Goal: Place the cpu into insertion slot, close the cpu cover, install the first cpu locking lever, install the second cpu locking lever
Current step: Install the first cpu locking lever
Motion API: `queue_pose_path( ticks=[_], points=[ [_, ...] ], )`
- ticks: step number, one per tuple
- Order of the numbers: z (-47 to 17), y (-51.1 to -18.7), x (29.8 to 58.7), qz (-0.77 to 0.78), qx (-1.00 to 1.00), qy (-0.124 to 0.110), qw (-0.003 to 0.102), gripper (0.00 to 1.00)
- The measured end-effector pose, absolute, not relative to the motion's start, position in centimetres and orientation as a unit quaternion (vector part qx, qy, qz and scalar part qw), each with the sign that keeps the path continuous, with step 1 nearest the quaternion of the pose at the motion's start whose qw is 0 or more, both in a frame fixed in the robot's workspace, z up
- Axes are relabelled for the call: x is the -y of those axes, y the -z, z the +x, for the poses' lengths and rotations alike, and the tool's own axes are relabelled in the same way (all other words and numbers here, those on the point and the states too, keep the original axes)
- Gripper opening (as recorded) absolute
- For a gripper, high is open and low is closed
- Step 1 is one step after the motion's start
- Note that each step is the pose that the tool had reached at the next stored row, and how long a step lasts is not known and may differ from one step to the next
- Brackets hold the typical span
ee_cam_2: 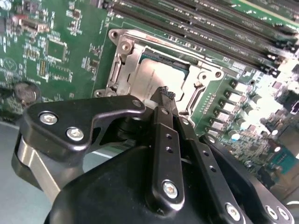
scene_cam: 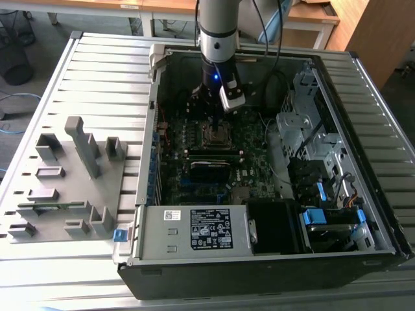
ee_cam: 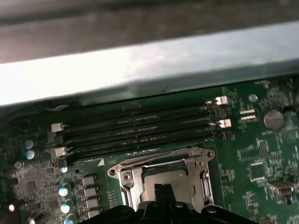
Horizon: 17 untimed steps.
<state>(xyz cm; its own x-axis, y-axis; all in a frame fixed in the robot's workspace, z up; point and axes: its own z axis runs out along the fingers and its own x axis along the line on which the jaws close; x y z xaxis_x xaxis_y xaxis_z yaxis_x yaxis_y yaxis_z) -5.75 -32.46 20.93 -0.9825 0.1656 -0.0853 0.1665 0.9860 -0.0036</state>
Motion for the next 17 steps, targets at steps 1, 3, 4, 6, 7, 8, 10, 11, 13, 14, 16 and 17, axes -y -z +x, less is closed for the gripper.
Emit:
queue_pose_path(
  ticks=[1, 3, 4, 6, 7, 8, 10, 11, 13, 14, 16, 17],
  points=[
    [-5.75, -20.92, 32.47, 0.075, -0.996, 0.005, 0.042, 0.1],
    [-5.75, -20.91, 32.46, 0.06, -0.997, 0.004, 0.043, 0.1],
    [-5.75, -20.9, 32.46, 0.054, -0.998, 0.004, 0.042, 0.1],
    [-5.69, -20.89, 32.46, 0.045, -0.998, 0.004, 0.042, 0.1],
    [-5.65, -20.89, 32.46, 0.041, -0.998, 0.004, 0.042, 0.1],
    [-5.6, -20.89, 32.47, 0.037, -0.998, 0.003, 0.042, 0.1],
    [-5.57, -20.89, 32.47, 0.036, -0.998, 0.003, 0.042, 0.1],
    [-5.57, -20.93, 32.47, 0.036, -0.998, 0.003, 0.041, 0.1],
    [-5.57, -21.1, 32.47, 0.036, -0.999, 0.003, 0.041, 0.1],
    [-5.57, -21.2, 32.47, 0.036, -0.999, 0.003, 0.041, 0.1],
    [-5.56, -21.36, 32.47, 0.036, -0.999, 0.003, 0.041, 0.1],
    [-5.56, -21.47, 32.47, 0.036, -0.999, 0.003, 0.04, 0.1]
  ],
)
